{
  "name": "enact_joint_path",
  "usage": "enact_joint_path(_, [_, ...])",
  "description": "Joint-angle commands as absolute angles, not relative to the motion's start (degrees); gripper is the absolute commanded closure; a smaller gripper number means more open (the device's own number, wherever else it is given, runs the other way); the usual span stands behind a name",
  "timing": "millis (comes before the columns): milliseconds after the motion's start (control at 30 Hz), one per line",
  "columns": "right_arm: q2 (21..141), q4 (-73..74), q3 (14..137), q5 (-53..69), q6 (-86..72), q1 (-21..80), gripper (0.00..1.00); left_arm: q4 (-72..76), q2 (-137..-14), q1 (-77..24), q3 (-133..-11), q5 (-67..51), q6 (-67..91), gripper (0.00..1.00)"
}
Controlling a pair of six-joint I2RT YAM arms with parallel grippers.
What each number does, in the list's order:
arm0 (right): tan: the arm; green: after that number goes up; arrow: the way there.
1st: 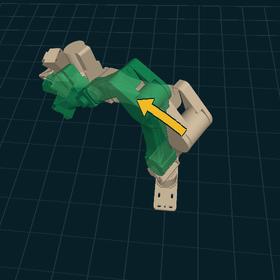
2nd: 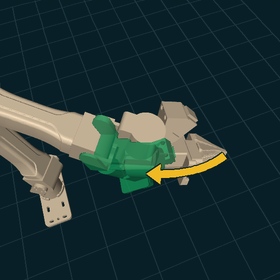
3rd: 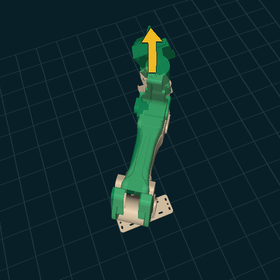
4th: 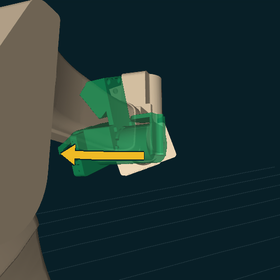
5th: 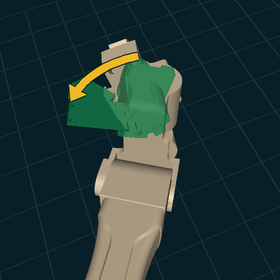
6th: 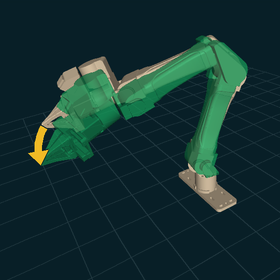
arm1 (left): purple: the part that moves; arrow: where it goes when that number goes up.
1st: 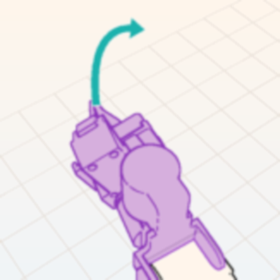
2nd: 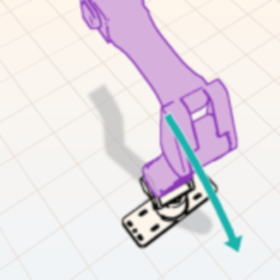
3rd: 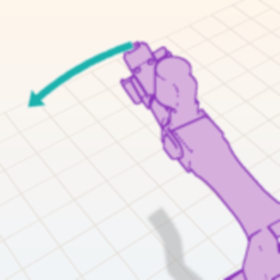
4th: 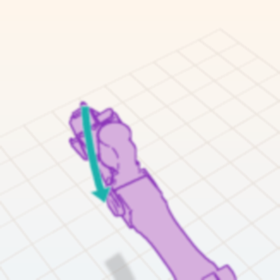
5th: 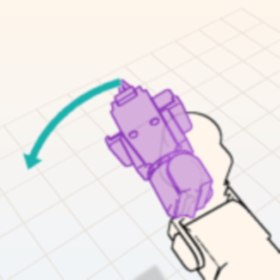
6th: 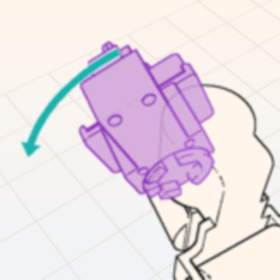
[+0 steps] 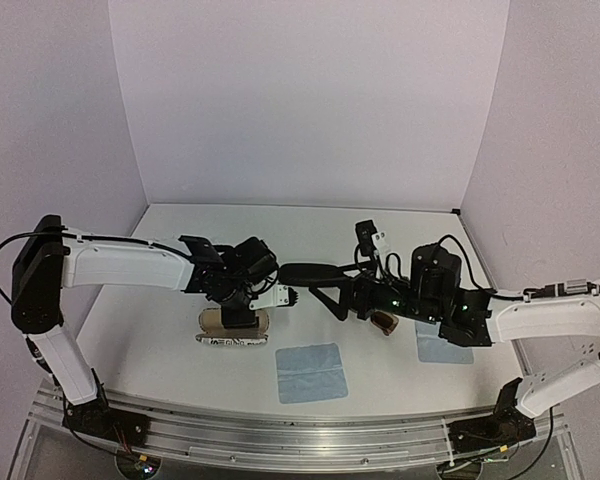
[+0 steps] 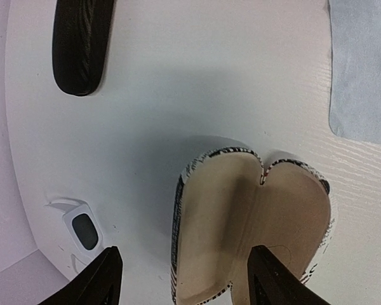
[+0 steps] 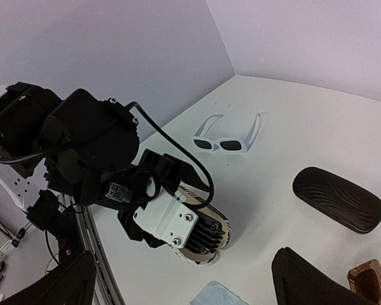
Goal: Organize the sunglasses
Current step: Place the sunglasses case at the center of the board, then fold the glasses cleaning cloth at the center of the board.
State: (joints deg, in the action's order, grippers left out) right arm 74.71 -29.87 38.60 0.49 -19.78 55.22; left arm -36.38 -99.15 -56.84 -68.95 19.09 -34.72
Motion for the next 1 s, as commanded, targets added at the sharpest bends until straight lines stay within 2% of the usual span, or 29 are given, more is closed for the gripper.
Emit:
enact_joint_path(0, [74.63,-29.1,41.44,3.46,-16.94,55.13,0.02,-36.48,-93.83,-56.75,-75.15,15.84,-35.23,0.33])
enact_joint_path(133, [72.63,-14.73,44.25,3.84,-7.86,55.12,0.02,-37.66,-85.43,-56.75,-74.81,-0.24,-38.45,0.33])
enact_joint_path(267, [73.06,4.78,49.52,4.87,2.18,55.16,0.03,-35.75,-75.19,-56.78,-65.76,-22.94,-44.29,0.29])
enact_joint_path(367, [74.73,14.05,50.55,7.87,7.43,55.23,0.12,-31.83,-71.35,-56.8,-59.24,-33.87,-45.06,0.3])
enact_joint_path(400, [75.06,15.67,50.06,9.52,9.09,55.26,0.14,-29.46,-70.99,-56.83,-57.3,-35.64,-43.94,0.34])
enact_joint_path(500, [76.84,18.6,48.8,13.45,12.68,55.29,0.19,-24.69,-72.97,-57.21,-52.67,-36.41,-40.27,0.41])
enact_joint_path(600, [79.74,19.87,49.17,12.97,15.04,55.31,0.21,-20.49,-76.8,-58.05,-51.95,-31.84,-32.41,0.44])
enact_joint_path(700, [82.88,20.03,49.36,9.53,18.39,55.3,0.3,-19.37,-81.61,-59.41,-53.4,-26.55,-26.45,0.49])
enact_joint_path(767, [84.91,19.99,49.56,7.96,21.02,55.28,0.34,-19.12,-83.47,-60.24,-53.42,-25.1,-24.86,0.49])
enact_joint_path(867, [87.55,19.98,50.56,9.16,22.28,55.24,0.33,-16.33,-83.89,-61.16,-50.46,-24.66,-25.19,0.48])
enact_joint_path(967, [89.03,21.45,51.78,11.44,21.6,55.35,0.41,-13.15,-83.23,-64.29,-46.9,-22.91,-30.27,0.49])
